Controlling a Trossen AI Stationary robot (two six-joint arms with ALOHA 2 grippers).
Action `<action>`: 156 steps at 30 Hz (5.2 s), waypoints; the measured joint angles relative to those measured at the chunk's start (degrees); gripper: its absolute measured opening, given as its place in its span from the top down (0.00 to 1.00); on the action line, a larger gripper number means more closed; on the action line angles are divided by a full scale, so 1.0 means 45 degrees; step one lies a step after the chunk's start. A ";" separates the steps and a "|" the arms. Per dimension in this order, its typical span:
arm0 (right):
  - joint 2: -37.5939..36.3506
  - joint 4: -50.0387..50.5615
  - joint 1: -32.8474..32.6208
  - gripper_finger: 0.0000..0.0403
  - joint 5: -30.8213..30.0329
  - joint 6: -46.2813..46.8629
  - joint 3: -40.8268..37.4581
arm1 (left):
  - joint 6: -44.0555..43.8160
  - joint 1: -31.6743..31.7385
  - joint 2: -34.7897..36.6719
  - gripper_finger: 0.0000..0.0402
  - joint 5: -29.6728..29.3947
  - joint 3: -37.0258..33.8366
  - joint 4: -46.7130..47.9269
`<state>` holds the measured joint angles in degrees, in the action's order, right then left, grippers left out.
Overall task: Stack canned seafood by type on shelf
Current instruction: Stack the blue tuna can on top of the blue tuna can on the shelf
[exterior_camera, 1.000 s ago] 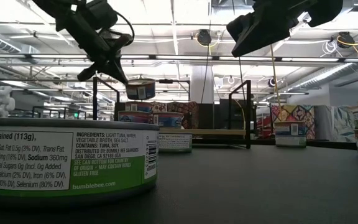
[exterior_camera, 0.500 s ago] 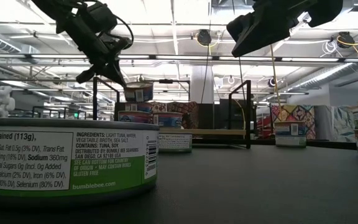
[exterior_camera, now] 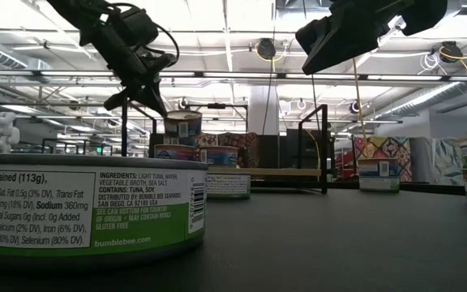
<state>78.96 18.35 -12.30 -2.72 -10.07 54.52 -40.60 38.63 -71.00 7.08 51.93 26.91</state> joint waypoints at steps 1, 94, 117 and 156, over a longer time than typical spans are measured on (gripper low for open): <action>0.0000 0.0000 0.0000 1.00 0.0000 -0.0001 0.0000 | 0.0127 -0.0005 -0.0004 1.00 0.0066 0.0126 0.0115; 0.4926 -0.8573 0.3282 1.00 -0.0102 -0.0397 0.1107 | 1.0335 -0.9800 0.3285 0.77 -0.9400 -0.4575 -1.0658; 0.9207 -0.5982 0.5253 1.00 -0.1150 -0.1439 0.5488 | 1.4597 -0.8016 0.3332 0.77 -0.8453 -0.4756 -1.0384; 0.8698 -0.4985 0.5060 1.00 -0.2617 -0.2918 0.5489 | 1.3476 -0.6067 0.4589 0.77 -0.6965 -0.5114 -1.0411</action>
<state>118.10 -4.09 10.46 -14.50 -23.19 79.22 20.04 11.33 -50.35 -24.26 28.91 -19.94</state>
